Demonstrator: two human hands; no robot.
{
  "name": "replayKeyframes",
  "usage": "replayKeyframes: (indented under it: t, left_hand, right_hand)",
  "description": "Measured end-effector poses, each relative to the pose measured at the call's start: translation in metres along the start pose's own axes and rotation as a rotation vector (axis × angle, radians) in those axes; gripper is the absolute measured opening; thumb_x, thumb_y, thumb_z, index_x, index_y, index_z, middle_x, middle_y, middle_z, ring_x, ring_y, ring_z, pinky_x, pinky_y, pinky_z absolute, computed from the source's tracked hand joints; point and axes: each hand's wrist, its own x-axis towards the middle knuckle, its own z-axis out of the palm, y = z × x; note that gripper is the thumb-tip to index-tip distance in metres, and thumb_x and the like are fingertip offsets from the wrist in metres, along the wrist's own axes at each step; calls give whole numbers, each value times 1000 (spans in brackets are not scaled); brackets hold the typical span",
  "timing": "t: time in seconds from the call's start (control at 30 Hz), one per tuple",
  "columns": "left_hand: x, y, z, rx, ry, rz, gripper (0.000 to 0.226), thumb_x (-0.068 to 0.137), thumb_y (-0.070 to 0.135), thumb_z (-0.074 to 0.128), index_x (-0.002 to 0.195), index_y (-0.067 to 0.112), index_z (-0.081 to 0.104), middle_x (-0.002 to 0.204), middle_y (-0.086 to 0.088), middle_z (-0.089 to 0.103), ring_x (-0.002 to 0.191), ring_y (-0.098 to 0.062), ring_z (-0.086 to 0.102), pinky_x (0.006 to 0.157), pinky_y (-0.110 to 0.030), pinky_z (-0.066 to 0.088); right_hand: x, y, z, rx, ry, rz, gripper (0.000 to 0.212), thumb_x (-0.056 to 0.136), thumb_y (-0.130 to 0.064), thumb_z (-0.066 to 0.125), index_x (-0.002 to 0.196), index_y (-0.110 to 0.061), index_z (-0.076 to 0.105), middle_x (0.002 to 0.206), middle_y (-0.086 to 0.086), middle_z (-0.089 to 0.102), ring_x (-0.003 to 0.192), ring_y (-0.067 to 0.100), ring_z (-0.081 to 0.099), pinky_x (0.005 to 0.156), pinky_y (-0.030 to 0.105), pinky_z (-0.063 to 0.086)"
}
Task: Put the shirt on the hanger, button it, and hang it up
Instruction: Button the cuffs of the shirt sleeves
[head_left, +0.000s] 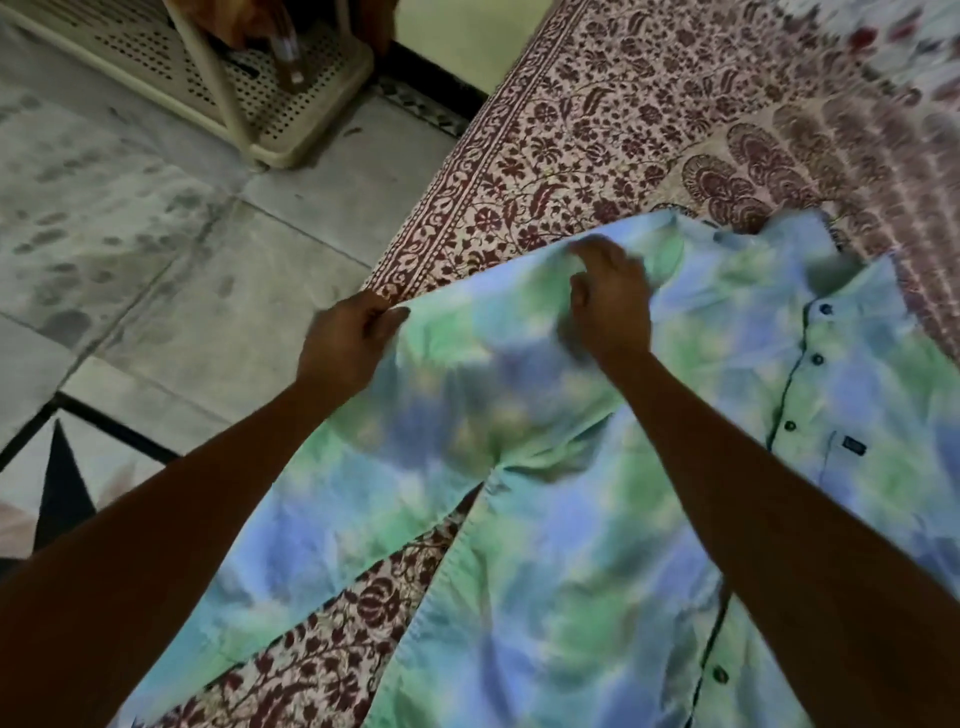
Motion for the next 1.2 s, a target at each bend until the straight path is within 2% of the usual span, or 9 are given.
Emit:
replayKeyframes:
  t: [0.1, 0.23, 0.33, 0.43, 0.57, 0.7, 0.8, 0.97, 1.2]
  left_hand:
    - [4, 2, 7, 150, 43, -85, 37, 96, 34, 45, 84, 3, 59, 81, -25, 63, 75, -41, 59, 62, -35, 36]
    - [2, 15, 12, 290, 110, -153, 28, 96, 32, 42, 100, 8, 57, 89, -24, 64, 83, -42, 59, 68, -43, 45]
    - [-1, 28, 17, 364, 118, 134, 40, 93, 37, 39, 125, 16, 51, 124, -17, 56, 115, -38, 49, 93, -47, 40]
    - [-7, 44, 36, 419, -180, 438, 57, 94, 53, 23, 141, 23, 37, 151, -6, 30, 141, -31, 24, 113, -51, 15]
    - [-5, 38, 53, 580, -342, 391, 71, 91, 63, 6, 144, 23, 31, 154, -4, 24, 142, -26, 23, 112, -54, 8]
    - [1, 29, 53, 684, -339, 394, 74, 89, 66, 7, 144, 22, 30, 154, -6, 23, 141, -25, 26, 111, -57, 6]
    - [-3, 39, 56, 653, -273, 356, 76, 87, 67, 13, 145, 20, 28, 154, -9, 22, 142, -28, 21, 112, -56, 2]
    - [-20, 69, 59, 574, -187, 454, 63, 90, 37, 27, 146, 7, 24, 154, -15, 18, 144, -31, 13, 115, -53, 7]
    - [-36, 69, 79, 667, -301, 353, 62, 87, 31, 25, 143, 5, 30, 151, -14, 28, 138, -34, 30, 112, -50, 16]
  right_hand:
    - [40, 22, -3, -78, -160, 129, 49, 95, -14, 38, 143, -15, 32, 152, 19, 22, 136, 37, 28, 109, 42, 26]
    - [73, 25, -2, -94, -193, 117, 35, 93, -19, 39, 117, -3, 59, 128, 23, 50, 117, 36, 48, 94, 37, 34]
    - [82, 21, 4, -99, -136, 164, 28, 94, -14, 42, 114, -3, 59, 123, 21, 53, 112, 36, 52, 89, 38, 38]
    - [71, 16, 7, -80, -27, 137, 33, 90, -15, 45, 121, -10, 56, 129, 17, 50, 116, 35, 49, 91, 38, 36]
    - [6, 4, 10, -83, 264, 121, 55, 92, -44, 42, 138, -16, 43, 147, 16, 36, 134, 37, 35, 110, 43, 23]
    - [-45, 8, 29, -110, -169, 22, 84, 83, -72, 5, 147, -21, 22, 156, 13, 12, 143, 39, 8, 112, 62, 7]
    - [-37, 8, 21, -87, -201, 35, 90, 77, -76, 1, 148, -23, 18, 157, 12, 7, 144, 38, 2, 111, 60, -1]
    - [-80, -15, 13, -89, -25, 28, 63, 93, -57, 18, 144, -22, 33, 153, 14, 24, 142, 38, 15, 112, 59, 4]
    - [-107, -7, 30, -69, -126, 107, 55, 91, -43, 33, 140, -19, 41, 148, 13, 36, 136, 39, 31, 103, 66, 22]
